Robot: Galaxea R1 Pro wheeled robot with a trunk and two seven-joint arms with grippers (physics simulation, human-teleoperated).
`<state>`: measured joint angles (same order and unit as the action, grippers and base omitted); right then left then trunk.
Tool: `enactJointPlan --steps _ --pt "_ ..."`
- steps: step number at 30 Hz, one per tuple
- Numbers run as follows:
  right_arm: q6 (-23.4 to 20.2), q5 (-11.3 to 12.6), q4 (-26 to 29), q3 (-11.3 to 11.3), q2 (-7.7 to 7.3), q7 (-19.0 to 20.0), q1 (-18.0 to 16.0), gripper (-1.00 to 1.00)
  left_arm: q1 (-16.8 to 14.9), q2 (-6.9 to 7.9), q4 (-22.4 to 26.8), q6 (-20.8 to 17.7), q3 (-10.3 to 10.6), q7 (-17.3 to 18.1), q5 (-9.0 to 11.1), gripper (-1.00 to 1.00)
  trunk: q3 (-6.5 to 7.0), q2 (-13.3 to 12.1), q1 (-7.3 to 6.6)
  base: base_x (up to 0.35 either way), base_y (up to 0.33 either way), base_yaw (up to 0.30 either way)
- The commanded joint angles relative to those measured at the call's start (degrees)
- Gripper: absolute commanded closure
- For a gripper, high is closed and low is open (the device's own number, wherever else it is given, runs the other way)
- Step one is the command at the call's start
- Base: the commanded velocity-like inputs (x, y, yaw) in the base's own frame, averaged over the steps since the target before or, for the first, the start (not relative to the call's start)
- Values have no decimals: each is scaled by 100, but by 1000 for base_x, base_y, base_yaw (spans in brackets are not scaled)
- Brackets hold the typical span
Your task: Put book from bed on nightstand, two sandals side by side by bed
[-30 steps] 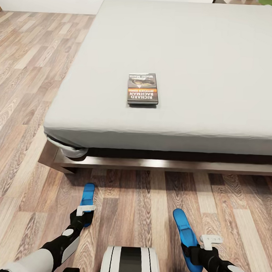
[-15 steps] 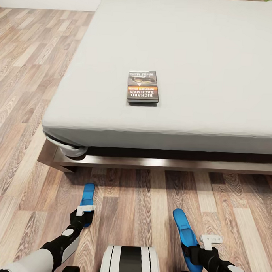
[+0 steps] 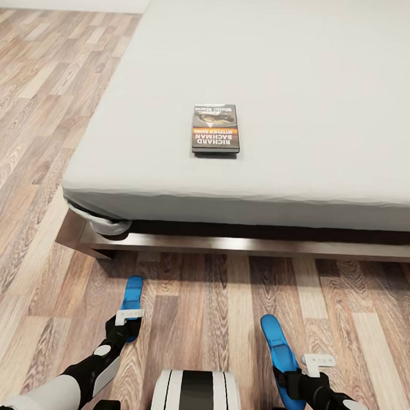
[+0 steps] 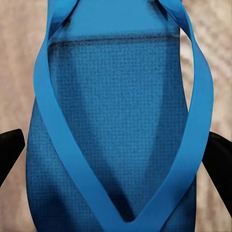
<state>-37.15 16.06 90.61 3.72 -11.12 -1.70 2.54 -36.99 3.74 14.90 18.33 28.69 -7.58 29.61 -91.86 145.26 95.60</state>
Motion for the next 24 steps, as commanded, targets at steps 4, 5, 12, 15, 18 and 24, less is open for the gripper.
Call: enactJointPlan --steps 4,5,12,15,18,24 --pt "-21 32 9 6 -4 -32 1 100 -2 4 5 18 49 -42 19 100 -2 1 0 0 0 0" --pt "-21 32 9 6 -4 -32 1 100 -2 4 5 17 49 -42 19 100 -2 1 0 0 0 0" --pt "-21 30 9 6 -4 -32 1 100 -2 4 5 17 49 -42 19 100 -2 1 0 0 0 0" --pt "-21 29 8 6 -4 -32 1 100 -2 4 5 18 49 -42 19 100 -2 1 0 0 0 0" --pt "-21 29 7 6 -4 -32 1 100 -2 4 5 17 49 -42 19 100 -2 1 0 0 0 0" --pt "-21 29 9 6 -4 -32 1 100 -2 4 5 42 49 -42 19 100 -2 1 0 0 0 0"
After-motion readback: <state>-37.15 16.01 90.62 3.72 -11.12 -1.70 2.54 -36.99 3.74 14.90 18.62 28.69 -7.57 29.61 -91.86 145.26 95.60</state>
